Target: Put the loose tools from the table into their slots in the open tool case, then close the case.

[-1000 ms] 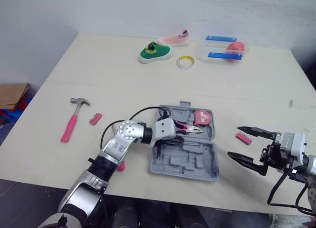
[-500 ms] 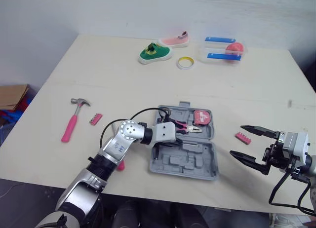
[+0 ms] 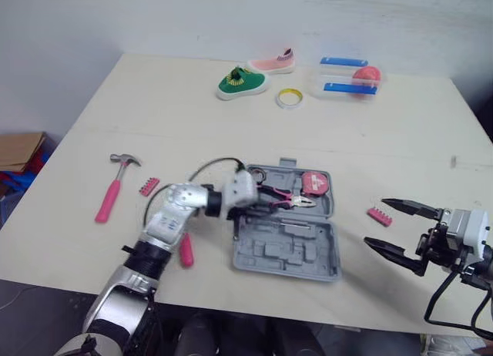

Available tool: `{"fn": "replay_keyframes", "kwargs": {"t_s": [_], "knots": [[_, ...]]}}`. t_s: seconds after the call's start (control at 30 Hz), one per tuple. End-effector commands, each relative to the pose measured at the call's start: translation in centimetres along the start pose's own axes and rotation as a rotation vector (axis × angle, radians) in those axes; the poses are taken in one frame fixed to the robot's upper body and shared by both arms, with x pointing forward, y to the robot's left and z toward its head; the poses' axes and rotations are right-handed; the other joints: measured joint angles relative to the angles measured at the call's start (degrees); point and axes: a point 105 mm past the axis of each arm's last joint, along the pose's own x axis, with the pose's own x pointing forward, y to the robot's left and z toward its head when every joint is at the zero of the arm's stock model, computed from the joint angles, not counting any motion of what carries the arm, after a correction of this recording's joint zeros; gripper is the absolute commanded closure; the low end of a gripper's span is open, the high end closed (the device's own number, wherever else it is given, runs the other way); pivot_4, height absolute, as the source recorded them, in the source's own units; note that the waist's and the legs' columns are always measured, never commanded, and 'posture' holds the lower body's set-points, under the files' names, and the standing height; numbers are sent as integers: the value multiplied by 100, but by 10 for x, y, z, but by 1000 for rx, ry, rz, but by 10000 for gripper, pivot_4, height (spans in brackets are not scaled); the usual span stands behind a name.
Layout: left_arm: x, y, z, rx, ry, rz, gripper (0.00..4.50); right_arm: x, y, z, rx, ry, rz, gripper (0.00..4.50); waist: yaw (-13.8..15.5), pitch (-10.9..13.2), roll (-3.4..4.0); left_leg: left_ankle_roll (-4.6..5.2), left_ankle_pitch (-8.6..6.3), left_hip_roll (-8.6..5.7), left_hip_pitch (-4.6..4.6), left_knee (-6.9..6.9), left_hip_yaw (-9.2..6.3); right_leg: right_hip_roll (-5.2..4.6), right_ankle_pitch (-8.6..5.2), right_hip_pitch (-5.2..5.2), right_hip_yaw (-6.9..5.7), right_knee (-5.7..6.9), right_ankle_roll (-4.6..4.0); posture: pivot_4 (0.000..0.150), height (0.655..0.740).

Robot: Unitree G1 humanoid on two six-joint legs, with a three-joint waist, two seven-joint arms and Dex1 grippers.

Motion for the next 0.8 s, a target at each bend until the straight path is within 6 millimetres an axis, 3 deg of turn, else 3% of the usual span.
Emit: {"fn": "replay_keyframes", "kwargs": {"t_s": [0.03,0.07,0.13,0.2,0.23,0.3,0.33,0.43,0.57,0.67,0.8], "knots": [[-46,14,14,100,-27,158,35698,-17,-7,11,-103,-22,-60,0,-12,-1,4,-1,0,1,1,-1,1,2,0,3,0,-5,0,1500,7400],[-58,16,11,97,-3,197,31428,-20,-8,11,-110,-22,-76,0,-27,-4,10,-4,-2,5,2,-3,6,6,-1,2,3,-12,1,1500,7400],[-101,21,0,56,58,347,23251,-38,-18,3,-145,26,-135,0,-51,-3,11,-5,-5,7,7,-7,12,8,-2,7,6,-24,2,1500,7400],[-130,21,-5,40,102,441,11758,-51,-24,-3,-160,57,-178,0,-54,6,6,1,-9,8,7,-8,17,5,-2,7,7,-31,3,1500,7400],[-145,22,-7,28,119,494,9370,-57,-28,-7,-177,80,-195,0,-56,13,-6,1,-9,8,7,-7,17,4,-2,7,7,-32,3,1500,7400],[-197,17,-17,-4,227,625,802,-81,-44,-15,-186,144,-285,0,-61,15,-9,6,-13,7,7,-7,16,-1,-1,11,3,-34,3,1500,7400],[-227,15,-21,-34,279,712,233,-94,-49,-20,-168,175,-322,0,-85,18,-4,9,-18,6,10,-6,18,-5,0,15,2,-37,4,1500,7400],[-282,8,-23,-76,361,869,233,-117,-50,-34,-141,261,-336,0,-138,18,-5,17,-26,-5,21,-23,23,-22,-2,18,4,-46,0,1500,7400],[-356,-13,-23,-112,481,1102,233,-170,-64,-44,-133,407,-525,0,-166,18,-3,34,-65,-1,25,-25,24,-30,-14,23,-5,-50,-23,1500,7400],[-399,-35,-29,-185,537,1256,233,-193,-67,-45,-131,464,-614,0,-197,19,-2,11,-75,4,32,-24,29,-31,-28,21,-4,-49,-46,1500,7400],[-423,-56,-33,-221,587,1336,233,-215,-71,-45,-125,517,-719,0,-304,19,-2,-1,-82,15,34,-28,29,-25,-35,20,-8,-47,-57,1500,7400]]}}
